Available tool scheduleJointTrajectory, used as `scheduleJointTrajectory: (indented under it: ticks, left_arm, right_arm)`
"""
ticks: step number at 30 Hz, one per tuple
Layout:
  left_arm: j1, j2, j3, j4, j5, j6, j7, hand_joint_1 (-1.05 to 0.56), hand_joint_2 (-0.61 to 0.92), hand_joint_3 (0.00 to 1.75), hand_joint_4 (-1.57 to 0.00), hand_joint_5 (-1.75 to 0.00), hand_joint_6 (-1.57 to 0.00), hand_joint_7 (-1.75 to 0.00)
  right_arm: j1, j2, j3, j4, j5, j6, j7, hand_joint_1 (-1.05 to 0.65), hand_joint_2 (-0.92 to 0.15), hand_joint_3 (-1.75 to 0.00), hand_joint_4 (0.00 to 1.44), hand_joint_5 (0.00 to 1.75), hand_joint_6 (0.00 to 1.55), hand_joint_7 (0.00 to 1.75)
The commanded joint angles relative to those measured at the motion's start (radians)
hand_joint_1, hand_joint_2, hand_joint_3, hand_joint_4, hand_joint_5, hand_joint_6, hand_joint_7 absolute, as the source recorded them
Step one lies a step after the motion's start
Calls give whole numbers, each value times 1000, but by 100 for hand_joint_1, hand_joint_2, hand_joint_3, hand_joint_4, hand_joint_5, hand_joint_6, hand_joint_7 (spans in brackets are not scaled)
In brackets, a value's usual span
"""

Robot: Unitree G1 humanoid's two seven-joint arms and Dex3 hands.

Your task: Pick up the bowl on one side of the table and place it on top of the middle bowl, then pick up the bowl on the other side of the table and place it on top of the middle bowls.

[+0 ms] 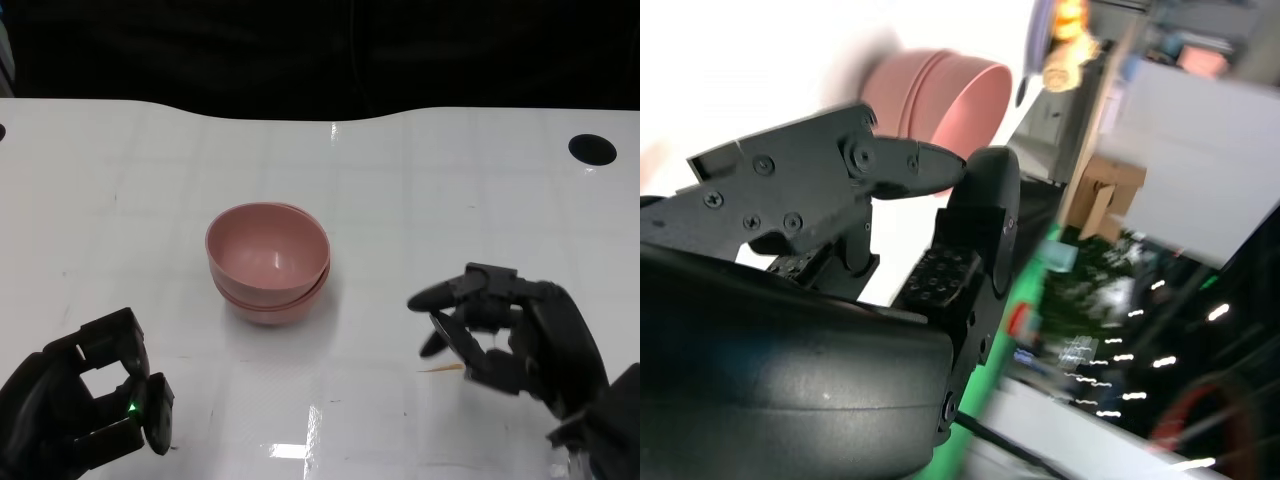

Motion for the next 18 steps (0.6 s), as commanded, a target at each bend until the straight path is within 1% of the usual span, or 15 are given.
scheduleJointTrajectory:
  ticks: [1, 3, 5, 7, 9, 11, 14, 16, 18]
  left_arm:
    - [4, 12, 12, -3, -15, 13, -1, 29, 92, 144, -101, -175, -80, -175]
    - [5, 13, 12, -8, -15, 17, 4, 29, 92, 144, -101, -175, -80, -175]
    - [6, 12, 14, -11, -16, 21, 10, 29, 92, 143, -101, -175, -80, -175]
    - [7, 11, 16, -12, -16, 22, 13, 29, 92, 143, -101, -175, -80, -175]
    - [7, 9, 19, -9, -21, 22, 10, 29, 92, 143, -100, -175, -80, -175]
    - [8, 8, 20, -14, -21, 28, 18, 29, 92, 143, -100, -175, -80, -175]
    - [11, 4, 22, -26, -21, 36, 33, 28, 92, 142, -99, -175, -79, -175]
    - [14, 0, 24, -34, -24, 40, 42, 29, 92, 143, -99, -175, -79, -175]
    - [17, -1, 29, -38, -28, 43, 47, 29, 92, 143, -99, -175, -79, -175]
  right_arm:
    - [13, 8, -43, -36, 68, 48, 61, -8, -58, -115, 83, 172, 76, 153]
    - [15, 20, -58, -40, 81, 63, 84, -7, -58, -117, 85, 174, 75, 159]
    - [17, 49, -80, -49, 176, 123, 150, -6, -59, -117, 86, 174, 74, 163]
    - [19, 63, -102, -72, 264, 215, 205, -6, -61, -116, 88, 175, 71, 166]
    - [24, 65, -125, -111, 337, 327, 234, -6, -59, -114, 88, 175, 71, 167]
    - [29, 71, -149, -139, 386, 411, 245, -5, -57, -115, 88, 175, 70, 167]
    - [42, 89, -185, -173, 453, 528, 238, -2, -54, -121, 88, 175, 67, 171]
    - [53, 99, -204, -190, 475, 586, 231, -2, -52, -126, 87, 175, 66, 173]
    - [63, 108, -217, -193, 481, 617, 236, -2, -53, -129, 88, 175, 67, 174]
